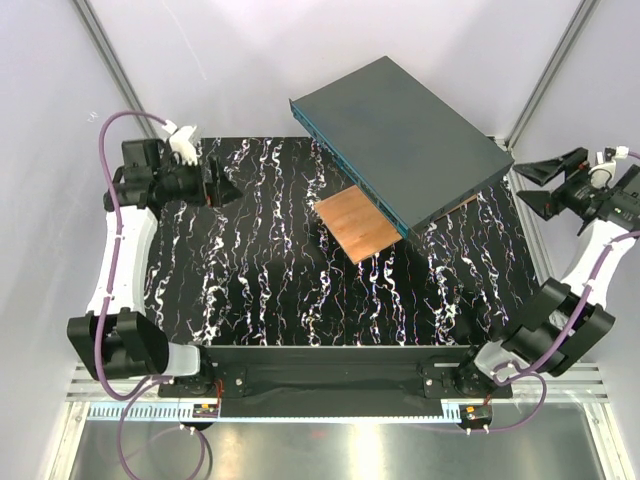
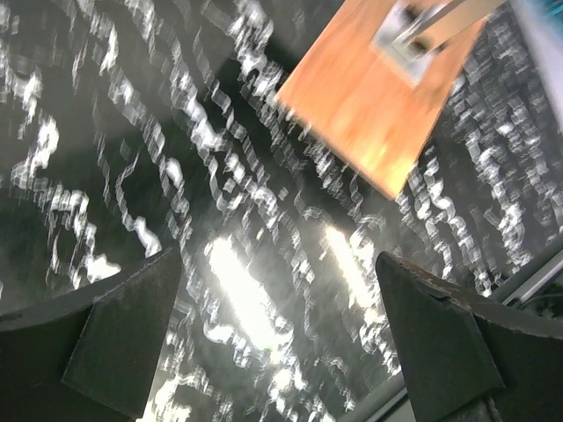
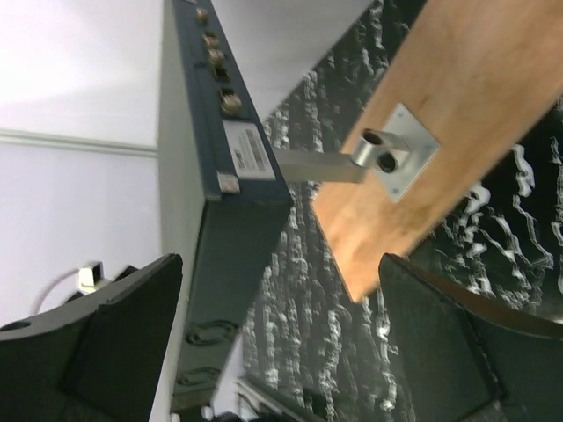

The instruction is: Insert the plug into the switch port

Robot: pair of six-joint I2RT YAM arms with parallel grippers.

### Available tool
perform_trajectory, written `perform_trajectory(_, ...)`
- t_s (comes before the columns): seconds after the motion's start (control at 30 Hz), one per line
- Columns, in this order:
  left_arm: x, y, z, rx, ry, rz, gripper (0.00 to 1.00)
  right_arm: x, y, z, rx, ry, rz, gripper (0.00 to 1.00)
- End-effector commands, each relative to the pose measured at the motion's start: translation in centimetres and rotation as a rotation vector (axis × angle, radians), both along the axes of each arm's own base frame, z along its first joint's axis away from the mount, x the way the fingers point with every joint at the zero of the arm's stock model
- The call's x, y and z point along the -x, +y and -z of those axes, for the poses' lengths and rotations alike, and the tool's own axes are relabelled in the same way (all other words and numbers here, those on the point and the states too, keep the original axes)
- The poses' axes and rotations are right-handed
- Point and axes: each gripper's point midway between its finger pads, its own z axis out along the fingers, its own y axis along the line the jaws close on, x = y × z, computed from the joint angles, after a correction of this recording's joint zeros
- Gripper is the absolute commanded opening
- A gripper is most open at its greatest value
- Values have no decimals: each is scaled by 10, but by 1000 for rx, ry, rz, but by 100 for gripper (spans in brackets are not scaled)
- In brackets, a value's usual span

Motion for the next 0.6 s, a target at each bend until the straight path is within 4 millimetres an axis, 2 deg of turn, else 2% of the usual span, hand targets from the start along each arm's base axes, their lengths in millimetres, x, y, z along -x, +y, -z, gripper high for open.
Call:
perform_trajectory(0.0, 14, 11, 15, -75, -4, 13, 99, 32, 21, -4, 199, -32, -113, 100)
perform_trajectory(0.03, 16, 15, 18, -102, -4, -2, 99, 42, 25, 6, 248, -16, -148, 100)
perform_trajectory(0.1, 18, 20, 29, -136, 1, -9, 99, 53, 29, 15, 312, -7, -184, 100)
perform_trajectory(0.27, 22, 29, 53, -192, 31, -35, 99, 82, 29, 63, 458, 107, -259, 100)
perform_trajectory(0.4, 25, 32, 66, -206, 42, -40, 99, 93, 30, 82, 491, 145, -294, 100)
perform_trajectory(0.57, 20, 39, 70, -226, 41, -86, 99, 90, 24, 95, 491, 176, -299, 100)
